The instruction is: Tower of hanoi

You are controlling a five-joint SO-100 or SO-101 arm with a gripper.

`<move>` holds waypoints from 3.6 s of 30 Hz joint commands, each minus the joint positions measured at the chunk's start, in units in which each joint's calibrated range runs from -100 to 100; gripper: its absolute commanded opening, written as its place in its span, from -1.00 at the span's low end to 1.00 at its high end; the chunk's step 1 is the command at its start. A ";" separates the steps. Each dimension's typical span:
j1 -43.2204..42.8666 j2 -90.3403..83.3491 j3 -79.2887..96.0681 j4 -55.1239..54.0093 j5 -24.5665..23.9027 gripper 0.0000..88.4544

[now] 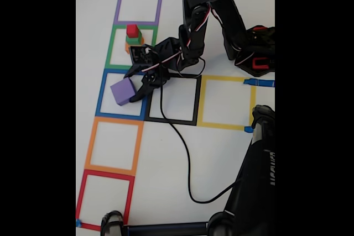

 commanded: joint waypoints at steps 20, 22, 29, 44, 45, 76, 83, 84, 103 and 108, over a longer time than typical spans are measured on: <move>1.50 1.82 -2.06 -3.57 0.36 -0.34; 1.69 1.74 -2.06 -3.89 0.36 -0.32; 1.69 -2.29 -2.06 -4.13 0.36 -0.34; 5.23 -44.28 -2.69 43.48 0.36 -0.93; 5.71 -48.24 -2.87 48.26 0.36 -0.95; 34.57 -75.45 -53.97 132.14 0.36 -0.88; 39.37 -84.89 -21.69 105.91 0.36 -0.48; 39.94 -85.14 -18.06 102.35 0.36 -0.47; 41.96 -62.29 13.49 40.16 0.36 -0.39; 37.83 -51.71 13.58 28.26 0.36 -0.38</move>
